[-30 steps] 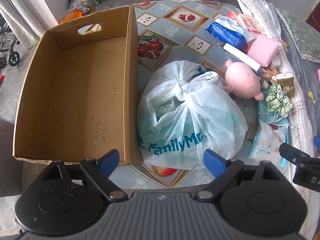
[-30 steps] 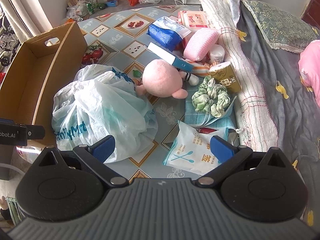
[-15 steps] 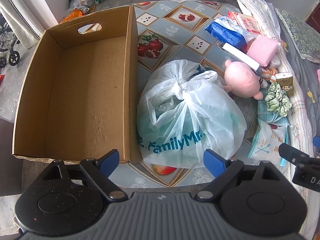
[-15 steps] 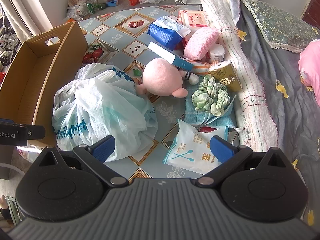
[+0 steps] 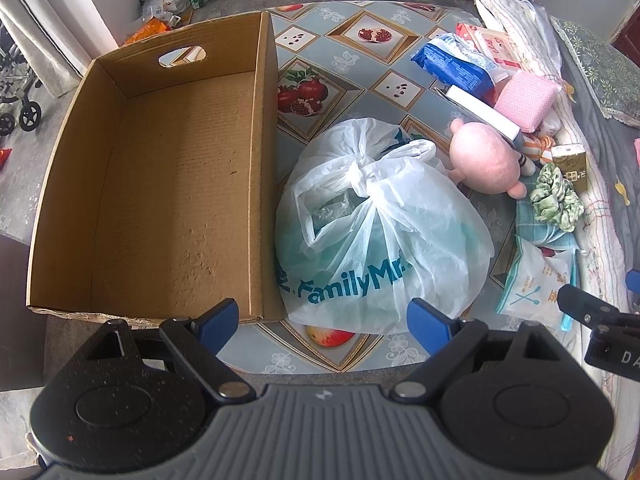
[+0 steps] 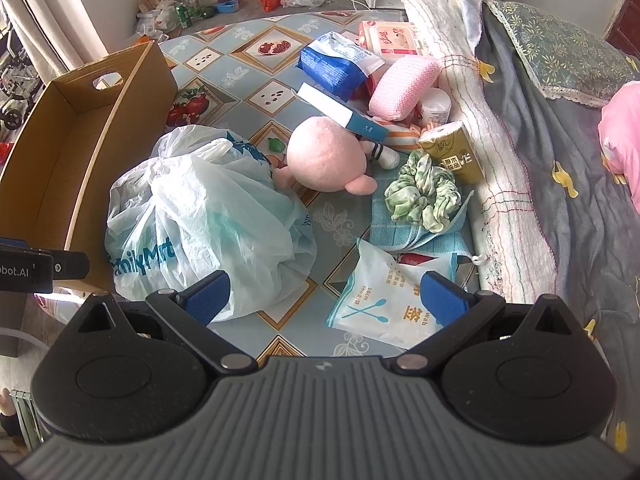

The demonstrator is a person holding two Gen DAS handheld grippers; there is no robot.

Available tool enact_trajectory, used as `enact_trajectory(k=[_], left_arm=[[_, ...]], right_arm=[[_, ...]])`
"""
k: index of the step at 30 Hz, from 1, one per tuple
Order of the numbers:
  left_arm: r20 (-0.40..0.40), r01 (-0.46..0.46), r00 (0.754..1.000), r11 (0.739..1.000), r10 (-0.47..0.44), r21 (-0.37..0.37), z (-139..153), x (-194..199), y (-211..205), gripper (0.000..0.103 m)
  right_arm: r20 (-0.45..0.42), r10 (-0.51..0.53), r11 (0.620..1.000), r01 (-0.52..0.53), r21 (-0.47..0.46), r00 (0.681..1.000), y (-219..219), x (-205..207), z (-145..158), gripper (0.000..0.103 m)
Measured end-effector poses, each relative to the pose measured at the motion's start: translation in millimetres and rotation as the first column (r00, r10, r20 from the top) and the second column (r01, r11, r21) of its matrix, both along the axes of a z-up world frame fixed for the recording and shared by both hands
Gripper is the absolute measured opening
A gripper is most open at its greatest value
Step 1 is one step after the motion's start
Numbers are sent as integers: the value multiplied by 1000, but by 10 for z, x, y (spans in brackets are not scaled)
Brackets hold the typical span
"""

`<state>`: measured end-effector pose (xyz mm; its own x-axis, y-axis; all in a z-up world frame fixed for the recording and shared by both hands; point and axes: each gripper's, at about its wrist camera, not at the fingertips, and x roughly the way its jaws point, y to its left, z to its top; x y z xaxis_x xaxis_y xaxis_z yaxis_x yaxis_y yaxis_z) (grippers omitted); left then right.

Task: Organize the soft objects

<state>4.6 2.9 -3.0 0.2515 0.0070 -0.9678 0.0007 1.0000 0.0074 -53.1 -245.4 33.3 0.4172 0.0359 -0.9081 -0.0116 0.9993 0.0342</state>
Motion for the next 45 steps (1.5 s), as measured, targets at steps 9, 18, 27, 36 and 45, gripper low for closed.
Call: enact_trajectory(k=[9, 18, 27, 36, 45], left_arm=[[0, 0, 1000, 1000, 0, -1, -1, 0, 4, 92], [0, 1, 1000, 1000, -1, 2, 17, -15, -1, 92], [0, 0, 1000, 1000, 0, 2, 38, -54, -32, 92], [-1, 3, 1000, 1000, -3, 6, 14, -83, -55, 92], [20, 15, 1000, 1000, -15, 8, -17, 17, -197, 92]], right_arm=[[4, 4, 1000, -4, 0, 1000, -9, 2, 13, 102], [3, 5, 1000, -5, 0, 1000, -23, 7, 13, 102], [4, 4, 1000, -4, 0, 1000, -27, 10, 6, 102], [2, 3, 1000, -3, 3, 1000, -49, 18, 2, 102], [8, -52, 998, 52, 25, 999, -383, -61, -43, 102]])
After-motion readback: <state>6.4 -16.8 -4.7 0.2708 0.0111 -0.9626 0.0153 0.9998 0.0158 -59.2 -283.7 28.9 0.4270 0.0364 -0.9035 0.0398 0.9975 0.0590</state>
